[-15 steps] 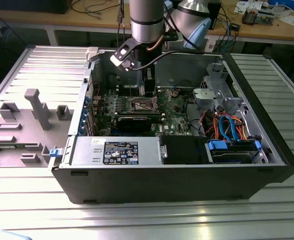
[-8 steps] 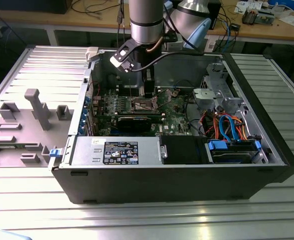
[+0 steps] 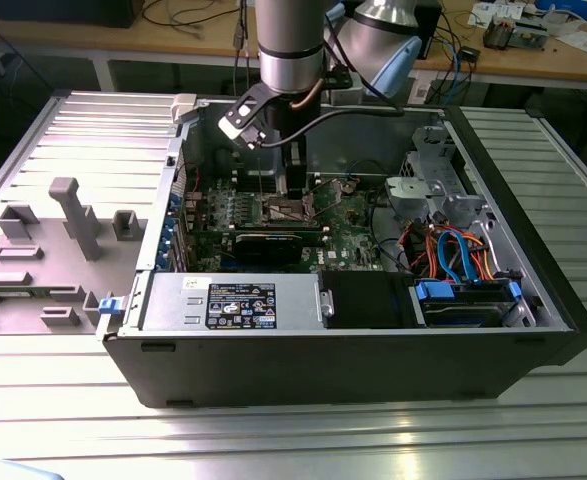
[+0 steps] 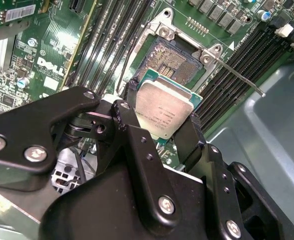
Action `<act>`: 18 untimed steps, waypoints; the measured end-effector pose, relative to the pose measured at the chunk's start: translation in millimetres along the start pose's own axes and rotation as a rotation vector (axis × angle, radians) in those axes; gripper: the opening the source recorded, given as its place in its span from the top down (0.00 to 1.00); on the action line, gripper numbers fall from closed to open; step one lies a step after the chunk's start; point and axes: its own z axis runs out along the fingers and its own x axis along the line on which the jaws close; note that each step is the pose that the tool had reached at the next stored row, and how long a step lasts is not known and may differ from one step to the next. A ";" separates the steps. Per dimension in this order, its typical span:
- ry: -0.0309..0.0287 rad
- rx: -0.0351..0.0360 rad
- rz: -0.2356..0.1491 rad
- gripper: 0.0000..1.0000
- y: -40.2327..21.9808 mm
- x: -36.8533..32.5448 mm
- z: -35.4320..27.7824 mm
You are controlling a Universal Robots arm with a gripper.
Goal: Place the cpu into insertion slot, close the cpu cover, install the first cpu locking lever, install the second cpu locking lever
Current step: 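Place the cpu into insertion slot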
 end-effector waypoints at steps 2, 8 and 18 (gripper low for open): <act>0.0003 -0.0001 0.000 0.46 -0.3 0.0 1.7; -0.0001 0.0069 0.004 0.46 -1.5 2.3 13.5; -0.0119 0.0071 0.006 0.46 -2.9 11.1 28.5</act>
